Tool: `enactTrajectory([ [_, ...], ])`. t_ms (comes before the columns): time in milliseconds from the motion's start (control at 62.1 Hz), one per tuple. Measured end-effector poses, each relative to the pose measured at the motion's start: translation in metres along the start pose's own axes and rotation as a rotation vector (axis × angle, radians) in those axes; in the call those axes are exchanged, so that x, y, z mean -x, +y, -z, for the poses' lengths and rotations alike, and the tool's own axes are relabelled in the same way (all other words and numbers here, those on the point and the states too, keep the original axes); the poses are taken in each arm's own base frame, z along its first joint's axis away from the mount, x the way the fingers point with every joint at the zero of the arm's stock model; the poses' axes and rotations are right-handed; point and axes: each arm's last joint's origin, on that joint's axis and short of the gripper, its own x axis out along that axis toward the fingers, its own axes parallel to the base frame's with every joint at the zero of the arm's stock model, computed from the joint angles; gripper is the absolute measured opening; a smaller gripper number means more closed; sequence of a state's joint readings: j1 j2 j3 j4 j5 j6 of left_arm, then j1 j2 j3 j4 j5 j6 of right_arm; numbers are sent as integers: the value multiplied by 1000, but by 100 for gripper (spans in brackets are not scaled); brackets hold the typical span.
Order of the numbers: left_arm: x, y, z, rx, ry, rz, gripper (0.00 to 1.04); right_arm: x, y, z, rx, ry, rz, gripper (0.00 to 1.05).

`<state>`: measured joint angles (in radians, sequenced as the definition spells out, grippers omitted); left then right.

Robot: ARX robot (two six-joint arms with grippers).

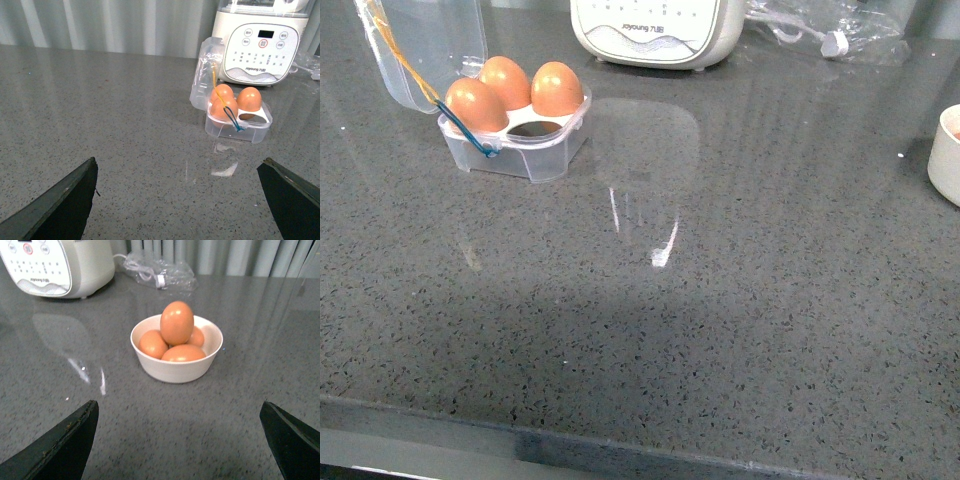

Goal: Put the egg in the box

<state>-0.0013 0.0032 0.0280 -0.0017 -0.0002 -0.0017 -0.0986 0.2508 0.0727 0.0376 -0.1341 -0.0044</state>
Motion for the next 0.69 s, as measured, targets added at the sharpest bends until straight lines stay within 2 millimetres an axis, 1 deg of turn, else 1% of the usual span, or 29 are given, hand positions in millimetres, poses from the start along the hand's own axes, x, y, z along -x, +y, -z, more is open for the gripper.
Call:
enactTrajectory([
  [81,0,0,0,0,0,0,98,-8,-3,-11,5,-29,7,97],
  [177,0,0,0,0,0,0,98,-22,-9,-29,29,-84,25,97],
  [242,0,0,0,0,0,0,98,-46,-16,-48,50,-119,58,97],
  [306,0,0,0,0,0,0,98,-66,-20,-57,53,-104,67,97],
  [483,0,0,0,0,0,0,98,-117,-19,-67,53,9,56,97],
  [580,0,0,0,0,0,0,98,-135,-15,-72,53,48,31,97],
  [612,0,0,0,0,0,0,98,-144,-11,-74,52,74,15,97],
  [692,0,0,0,0,0,0,98,-158,-6,-75,51,118,5,97],
])
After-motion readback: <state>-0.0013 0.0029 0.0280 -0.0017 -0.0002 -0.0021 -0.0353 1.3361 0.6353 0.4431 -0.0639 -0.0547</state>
